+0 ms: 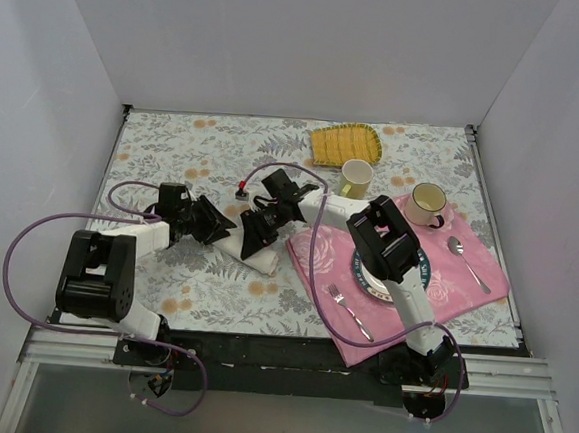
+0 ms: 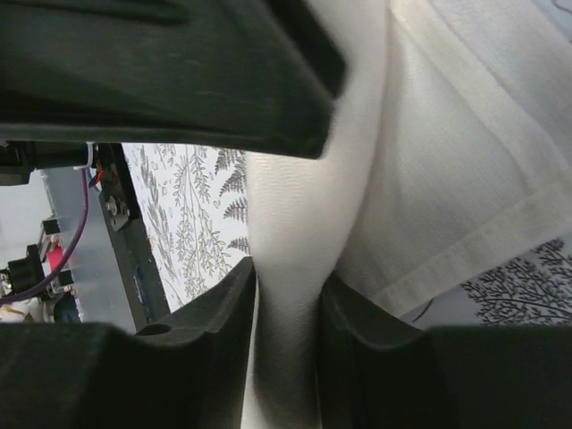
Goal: Fold the napkin, place the utensils inside, and roll it up
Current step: Roll the napkin with the utensil
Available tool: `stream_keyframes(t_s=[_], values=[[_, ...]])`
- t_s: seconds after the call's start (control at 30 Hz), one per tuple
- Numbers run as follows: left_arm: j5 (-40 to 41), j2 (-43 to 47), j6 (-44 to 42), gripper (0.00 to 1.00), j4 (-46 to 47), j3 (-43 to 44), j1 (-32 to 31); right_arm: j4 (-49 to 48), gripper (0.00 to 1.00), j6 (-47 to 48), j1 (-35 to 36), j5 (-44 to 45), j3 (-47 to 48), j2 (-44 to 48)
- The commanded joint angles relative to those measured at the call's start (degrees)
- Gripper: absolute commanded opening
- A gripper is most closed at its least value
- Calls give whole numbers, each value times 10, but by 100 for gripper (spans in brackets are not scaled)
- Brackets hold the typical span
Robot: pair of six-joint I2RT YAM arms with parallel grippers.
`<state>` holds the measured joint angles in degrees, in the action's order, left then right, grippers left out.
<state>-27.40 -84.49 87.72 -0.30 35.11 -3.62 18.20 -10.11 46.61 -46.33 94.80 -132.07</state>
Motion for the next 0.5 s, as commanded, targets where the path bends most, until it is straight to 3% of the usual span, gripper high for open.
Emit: stream_keyframes(t_s=[0.0, 0.2, 0.47], values=[[30, -23, -21, 36, 25, -7, -3, 82, 48, 59, 5, 90, 5, 20], [29, -37, -26, 36, 28, -7, -3, 126, 64, 99, 18, 179, 28, 80], [28, -37, -33, 36, 20, 0, -3, 87, 65, 127, 30, 285, -58, 115]])
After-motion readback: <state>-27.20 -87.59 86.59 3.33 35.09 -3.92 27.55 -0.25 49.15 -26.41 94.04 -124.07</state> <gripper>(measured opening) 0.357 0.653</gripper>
